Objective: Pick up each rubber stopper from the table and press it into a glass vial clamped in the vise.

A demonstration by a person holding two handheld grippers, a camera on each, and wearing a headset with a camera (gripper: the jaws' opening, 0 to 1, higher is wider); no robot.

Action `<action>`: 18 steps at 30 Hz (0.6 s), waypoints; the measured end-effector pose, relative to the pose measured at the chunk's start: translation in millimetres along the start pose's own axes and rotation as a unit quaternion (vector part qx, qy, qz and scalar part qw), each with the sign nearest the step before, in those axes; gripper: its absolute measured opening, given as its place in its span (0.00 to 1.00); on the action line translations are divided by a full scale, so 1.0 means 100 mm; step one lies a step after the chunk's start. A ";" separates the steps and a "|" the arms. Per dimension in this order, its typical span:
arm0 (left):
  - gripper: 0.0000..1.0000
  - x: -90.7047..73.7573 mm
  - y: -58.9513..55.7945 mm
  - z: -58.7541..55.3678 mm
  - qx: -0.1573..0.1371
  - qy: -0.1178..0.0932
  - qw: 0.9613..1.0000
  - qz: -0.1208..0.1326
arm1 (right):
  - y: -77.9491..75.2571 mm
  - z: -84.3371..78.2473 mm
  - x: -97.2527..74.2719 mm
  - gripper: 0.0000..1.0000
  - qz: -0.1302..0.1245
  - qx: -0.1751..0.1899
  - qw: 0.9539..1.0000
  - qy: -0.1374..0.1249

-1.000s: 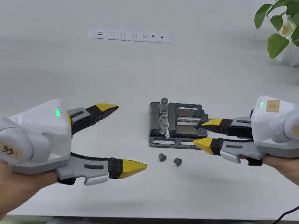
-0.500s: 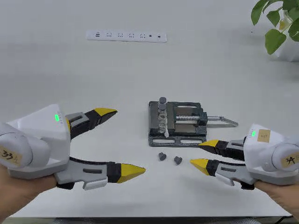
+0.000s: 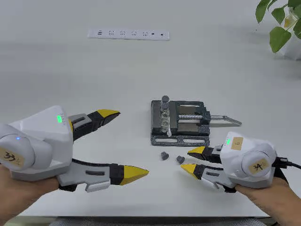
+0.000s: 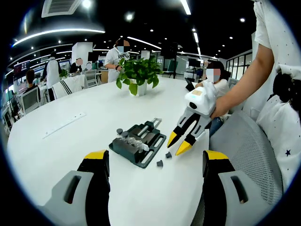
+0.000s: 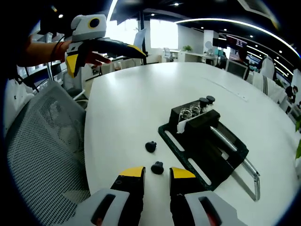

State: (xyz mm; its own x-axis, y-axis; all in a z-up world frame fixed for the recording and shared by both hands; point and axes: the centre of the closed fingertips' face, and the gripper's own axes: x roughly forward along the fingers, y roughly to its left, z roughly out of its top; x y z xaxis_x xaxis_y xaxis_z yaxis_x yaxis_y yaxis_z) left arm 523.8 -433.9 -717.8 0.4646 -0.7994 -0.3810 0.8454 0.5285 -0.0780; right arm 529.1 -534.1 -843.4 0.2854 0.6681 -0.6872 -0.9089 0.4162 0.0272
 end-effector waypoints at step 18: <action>0.80 0.01 -0.01 0.02 -0.002 -0.003 1.000 -0.002 | -0.02 -0.03 0.10 0.07 0.000 -0.005 1.000 0.013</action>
State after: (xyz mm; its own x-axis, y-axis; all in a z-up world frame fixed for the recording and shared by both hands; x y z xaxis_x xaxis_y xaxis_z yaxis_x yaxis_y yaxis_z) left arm 523.7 -436.1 -716.6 0.4630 -0.8028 -0.3757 0.8458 0.5269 -0.0836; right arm 533.0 -530.5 -852.5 0.2774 0.6523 -0.7054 -0.9118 0.4102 0.0207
